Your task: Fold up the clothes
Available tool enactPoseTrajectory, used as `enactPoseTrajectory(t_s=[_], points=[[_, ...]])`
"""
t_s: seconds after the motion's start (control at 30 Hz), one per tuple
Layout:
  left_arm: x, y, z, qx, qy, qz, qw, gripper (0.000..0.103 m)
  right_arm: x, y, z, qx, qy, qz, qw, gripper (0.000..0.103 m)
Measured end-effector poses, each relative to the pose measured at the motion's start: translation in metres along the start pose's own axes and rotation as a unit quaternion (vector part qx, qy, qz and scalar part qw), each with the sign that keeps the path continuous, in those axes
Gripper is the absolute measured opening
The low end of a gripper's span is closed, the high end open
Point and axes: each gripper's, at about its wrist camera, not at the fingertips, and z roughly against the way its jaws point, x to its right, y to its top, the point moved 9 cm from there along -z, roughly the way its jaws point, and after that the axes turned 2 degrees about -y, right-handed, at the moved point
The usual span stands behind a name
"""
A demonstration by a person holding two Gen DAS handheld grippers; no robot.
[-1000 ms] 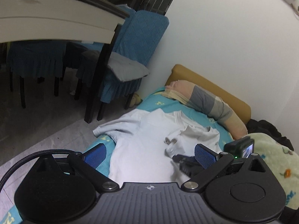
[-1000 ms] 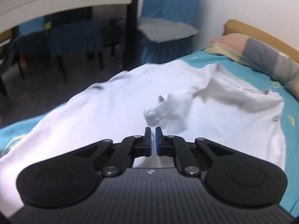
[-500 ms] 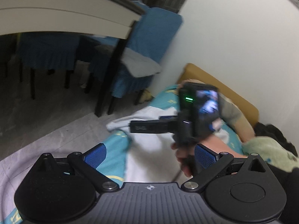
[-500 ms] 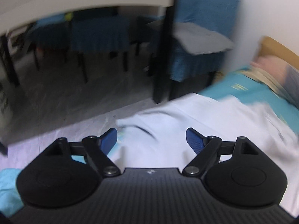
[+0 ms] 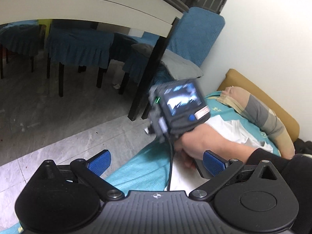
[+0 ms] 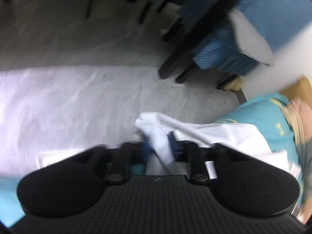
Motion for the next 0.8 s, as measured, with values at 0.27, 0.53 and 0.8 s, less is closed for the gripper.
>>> enactPoseTrajectory(t_s=[0.27,0.53,0.8], points=[[0.02,-0.003,0.006,0.013,-0.037,-0.016,0.9991,0.102,0.12,-0.013,0.125,0.196,-0.083,-0.211,0.954,0.011],[0.054,-0.033,0.002,-0.028,-0.081,-0.059,0.9945,0.102,0.268,-0.198,0.161,0.197,-0.225,-0.482,0.823,0.012],[0.081,-0.061,-0.017,-0.054,-0.082,-0.109,0.9892,0.102,0.293,-0.299,0.12,0.109,-0.14,-0.581,0.794,0.069]])
